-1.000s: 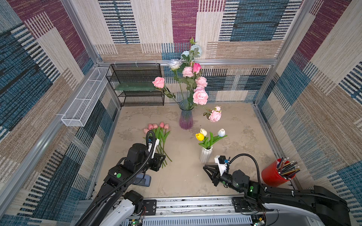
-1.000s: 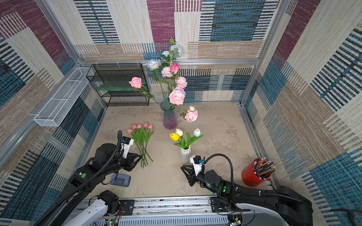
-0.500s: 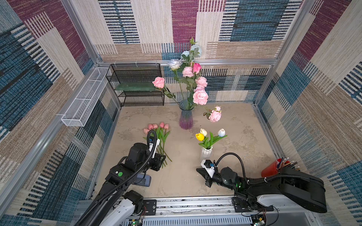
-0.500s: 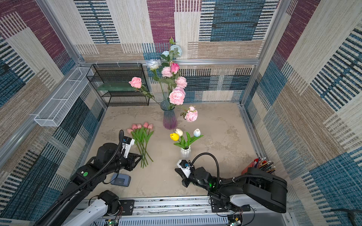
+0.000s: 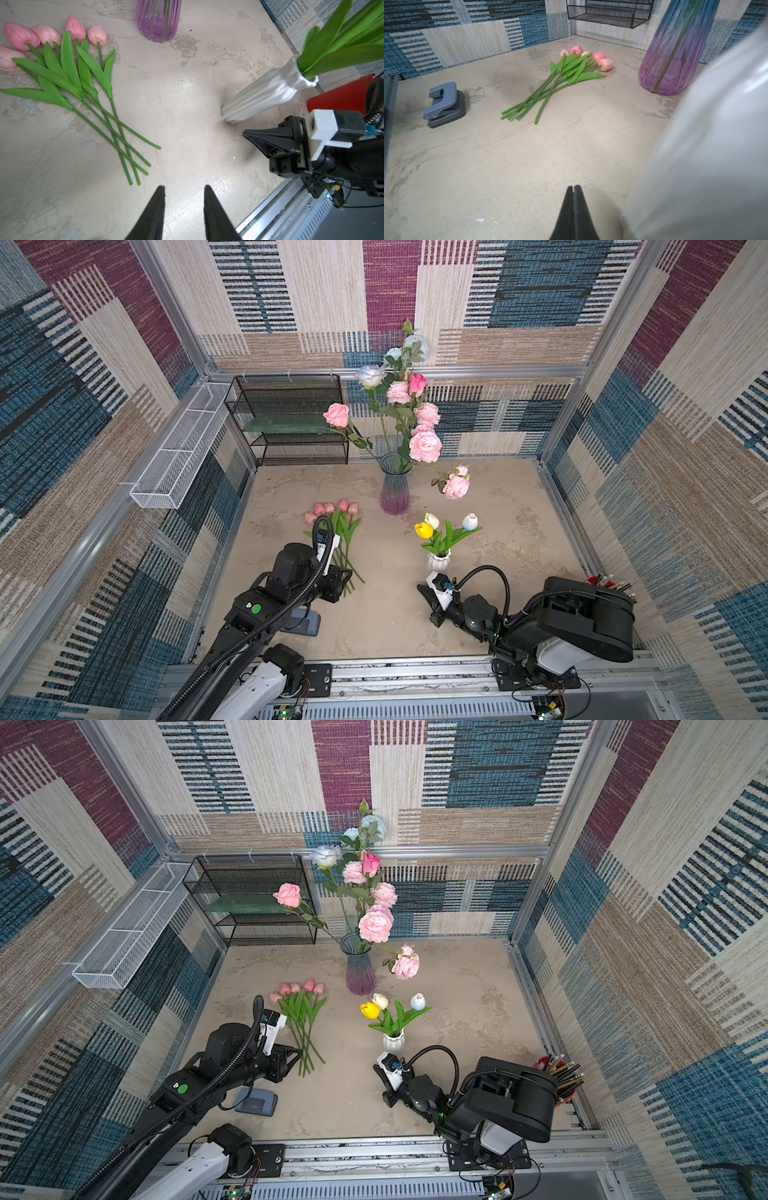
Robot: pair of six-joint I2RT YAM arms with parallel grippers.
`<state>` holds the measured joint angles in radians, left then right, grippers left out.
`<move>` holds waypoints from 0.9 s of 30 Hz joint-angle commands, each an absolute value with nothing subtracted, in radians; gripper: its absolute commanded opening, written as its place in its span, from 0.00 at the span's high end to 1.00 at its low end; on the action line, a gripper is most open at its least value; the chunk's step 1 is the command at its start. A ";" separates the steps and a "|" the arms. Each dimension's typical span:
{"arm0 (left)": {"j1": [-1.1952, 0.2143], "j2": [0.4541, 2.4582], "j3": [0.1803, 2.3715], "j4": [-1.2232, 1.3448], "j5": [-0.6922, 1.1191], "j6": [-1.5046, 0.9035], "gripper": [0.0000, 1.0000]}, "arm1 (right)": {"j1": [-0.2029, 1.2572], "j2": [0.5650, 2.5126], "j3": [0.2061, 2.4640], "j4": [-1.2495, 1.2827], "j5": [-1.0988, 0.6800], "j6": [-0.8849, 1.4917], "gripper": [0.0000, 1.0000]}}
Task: Pick out pink flowers from the vase
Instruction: Pick up the vase from the center of the board.
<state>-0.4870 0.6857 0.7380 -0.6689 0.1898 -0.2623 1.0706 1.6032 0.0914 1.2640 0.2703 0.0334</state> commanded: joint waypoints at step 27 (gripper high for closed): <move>-0.488 0.661 0.734 -0.637 0.212 -0.243 0.66 | 1.187 1.094 -0.036 1.050 0.393 0.025 0.44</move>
<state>-0.4870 0.6647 0.7357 -0.6643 0.1936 -0.2615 1.1889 1.2057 0.0036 1.2064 0.3363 0.0254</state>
